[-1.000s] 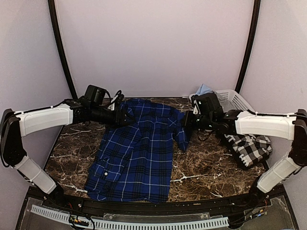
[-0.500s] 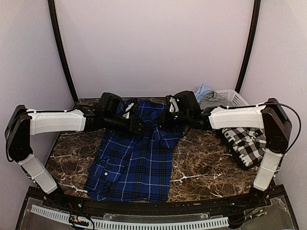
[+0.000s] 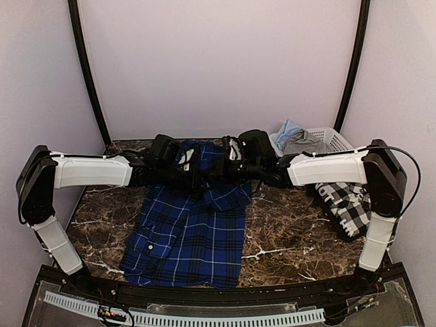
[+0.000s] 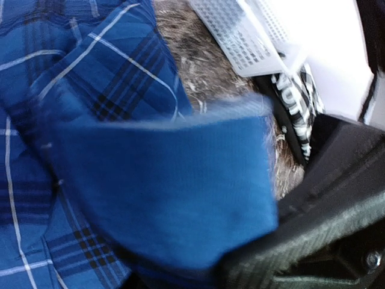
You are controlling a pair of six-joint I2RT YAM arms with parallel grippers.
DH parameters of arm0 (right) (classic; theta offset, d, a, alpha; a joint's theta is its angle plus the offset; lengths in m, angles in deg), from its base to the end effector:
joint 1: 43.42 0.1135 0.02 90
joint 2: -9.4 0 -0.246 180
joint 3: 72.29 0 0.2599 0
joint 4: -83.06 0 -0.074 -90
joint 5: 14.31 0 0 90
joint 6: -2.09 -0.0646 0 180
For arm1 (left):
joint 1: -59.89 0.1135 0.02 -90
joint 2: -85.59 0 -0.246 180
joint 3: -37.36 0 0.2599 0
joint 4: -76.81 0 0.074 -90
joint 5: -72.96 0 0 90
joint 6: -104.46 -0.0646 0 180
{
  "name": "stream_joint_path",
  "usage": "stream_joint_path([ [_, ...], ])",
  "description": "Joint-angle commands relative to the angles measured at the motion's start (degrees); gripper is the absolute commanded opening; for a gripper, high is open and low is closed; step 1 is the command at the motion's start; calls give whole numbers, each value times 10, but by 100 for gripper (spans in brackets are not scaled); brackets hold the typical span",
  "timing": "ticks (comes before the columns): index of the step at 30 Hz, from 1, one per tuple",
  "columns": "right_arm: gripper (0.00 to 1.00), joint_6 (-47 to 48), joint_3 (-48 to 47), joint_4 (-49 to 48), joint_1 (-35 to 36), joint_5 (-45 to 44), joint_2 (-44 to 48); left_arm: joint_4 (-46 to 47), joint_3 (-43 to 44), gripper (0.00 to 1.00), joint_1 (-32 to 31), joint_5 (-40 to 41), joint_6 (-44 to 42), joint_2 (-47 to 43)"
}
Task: Fold and stack the long sleeve shirts
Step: Pass from the right arm to the left, then move the right arm to the center of the board with the 1/3-folded shirt.
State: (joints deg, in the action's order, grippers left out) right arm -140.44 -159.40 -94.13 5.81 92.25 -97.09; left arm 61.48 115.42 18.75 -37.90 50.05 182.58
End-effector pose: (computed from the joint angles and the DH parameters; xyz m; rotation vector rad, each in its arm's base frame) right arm 0.2870 0.3610 0.2118 -0.1538 2.2351 1.3674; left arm 0.2913 -0.2850 0.1977 0.3428 2.3397 -1.1122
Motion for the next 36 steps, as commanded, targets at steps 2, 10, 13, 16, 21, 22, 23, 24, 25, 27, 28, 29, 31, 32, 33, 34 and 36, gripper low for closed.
stream_joint_path([
  [2,0,21,-19,11,3,-18,3,-24,23,18,-3,71,7,1],
  [10,40,71,41,71,-24,-90,75,-58,51,0,29,117,0,-12],
  [13,49,80,84,82,-37,-117,109,-66,71,0,57,107,-12,-20],
  [16,51,90,116,95,-44,-134,127,-75,91,0,78,97,-28,-23],
  [21,51,108,145,104,-44,-135,118,-87,125,0,100,82,-48,-24],
  [22,51,108,149,104,-43,-134,112,-91,133,0,102,83,-52,-24],
  [23,51,109,152,104,-42,-132,106,-93,137,0,103,86,-54,-24],
  [24,51,111,156,104,-42,-128,99,-97,144,0,106,87,-56,-25],
  [25,51,112,159,103,-41,-124,92,-98,147,0,108,88,-56,-26],
  [27,51,113,165,102,-36,-118,77,-99,155,0,113,90,-59,-29],
  [28,51,114,167,101,-32,-114,71,-101,163,0,115,91,-61,-30],
  [29,51,115,168,102,-28,-112,65,-102,167,0,116,88,-63,-29],
  [31,52,115,170,103,-16,-113,53,-103,179,0,117,81,-64,-24],
  [32,52,113,174,110,-12,-115,47,-103,186,0,117,78,-65,-20],
  [33,52,110,180,115,-8,-116,43,-103,189,0,117,74,-64,-18],
  [34,52,105,188,111,-5,-116,42,-103,195,0,117,72,-65,-13],
  [36,51,93,205,100,-1,-111,42,-102,202,0,117,69,-64,-7],
])
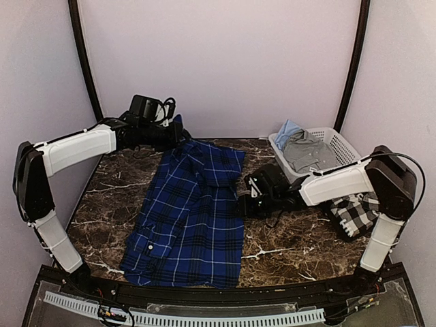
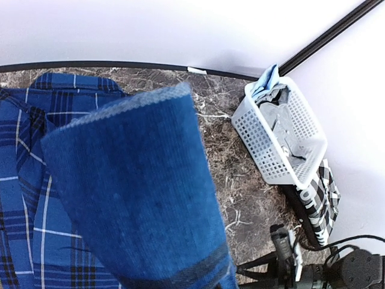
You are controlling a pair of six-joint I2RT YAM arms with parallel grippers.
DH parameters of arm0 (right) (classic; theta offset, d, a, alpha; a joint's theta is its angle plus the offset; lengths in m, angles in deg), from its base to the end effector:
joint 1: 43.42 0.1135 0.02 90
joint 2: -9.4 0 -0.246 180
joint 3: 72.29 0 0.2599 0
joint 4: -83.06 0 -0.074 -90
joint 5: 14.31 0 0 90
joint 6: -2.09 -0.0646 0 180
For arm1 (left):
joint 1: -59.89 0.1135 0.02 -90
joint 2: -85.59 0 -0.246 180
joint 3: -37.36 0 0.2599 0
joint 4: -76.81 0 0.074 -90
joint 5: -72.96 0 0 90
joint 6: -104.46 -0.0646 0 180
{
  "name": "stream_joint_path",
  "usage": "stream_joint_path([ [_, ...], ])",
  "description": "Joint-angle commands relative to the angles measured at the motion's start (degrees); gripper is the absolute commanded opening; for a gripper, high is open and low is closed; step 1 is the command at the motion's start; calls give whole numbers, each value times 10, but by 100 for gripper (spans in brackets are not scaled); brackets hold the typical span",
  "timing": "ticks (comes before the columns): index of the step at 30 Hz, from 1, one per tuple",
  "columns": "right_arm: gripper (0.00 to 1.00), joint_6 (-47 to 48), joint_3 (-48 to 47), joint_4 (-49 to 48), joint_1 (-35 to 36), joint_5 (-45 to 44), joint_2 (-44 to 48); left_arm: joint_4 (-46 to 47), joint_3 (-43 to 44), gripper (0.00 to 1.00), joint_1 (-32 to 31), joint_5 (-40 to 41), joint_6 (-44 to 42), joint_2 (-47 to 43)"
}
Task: Fold and stack the long sleeve shirts
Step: Move the right arm to the center of the board with the 1/3-folded shirt.
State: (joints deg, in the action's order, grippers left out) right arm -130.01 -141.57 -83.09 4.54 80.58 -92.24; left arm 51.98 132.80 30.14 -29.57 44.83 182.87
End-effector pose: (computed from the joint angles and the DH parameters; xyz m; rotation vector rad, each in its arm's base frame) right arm 0.2537 0.2896 0.1154 -0.1736 2.5378 0.7999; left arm 0.3693 -0.2272 0.2877 0.1330 2.1360 -0.8625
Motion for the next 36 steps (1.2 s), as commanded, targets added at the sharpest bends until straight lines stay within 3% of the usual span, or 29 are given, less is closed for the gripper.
stream_joint_path([
  [1,50,-18,35,-24,14,10,-7,-7,30,0,3,-17,-12,-7],
  [3,46,-26,41,-41,19,17,-11,-4,40,0,3,-22,-12,-2],
  [8,14,-37,29,-34,25,8,-33,-2,60,0,3,-32,-11,17],
  [11,0,-39,29,-25,20,-7,-37,2,71,0,4,-29,-14,25],
  [25,0,12,29,30,-102,-44,-19,10,192,0,16,-15,-10,140],
  [31,0,27,37,49,-118,-40,4,11,227,0,21,-31,-8,169],
  [36,25,26,67,67,-105,-37,57,13,230,0,21,-37,-8,168],
])
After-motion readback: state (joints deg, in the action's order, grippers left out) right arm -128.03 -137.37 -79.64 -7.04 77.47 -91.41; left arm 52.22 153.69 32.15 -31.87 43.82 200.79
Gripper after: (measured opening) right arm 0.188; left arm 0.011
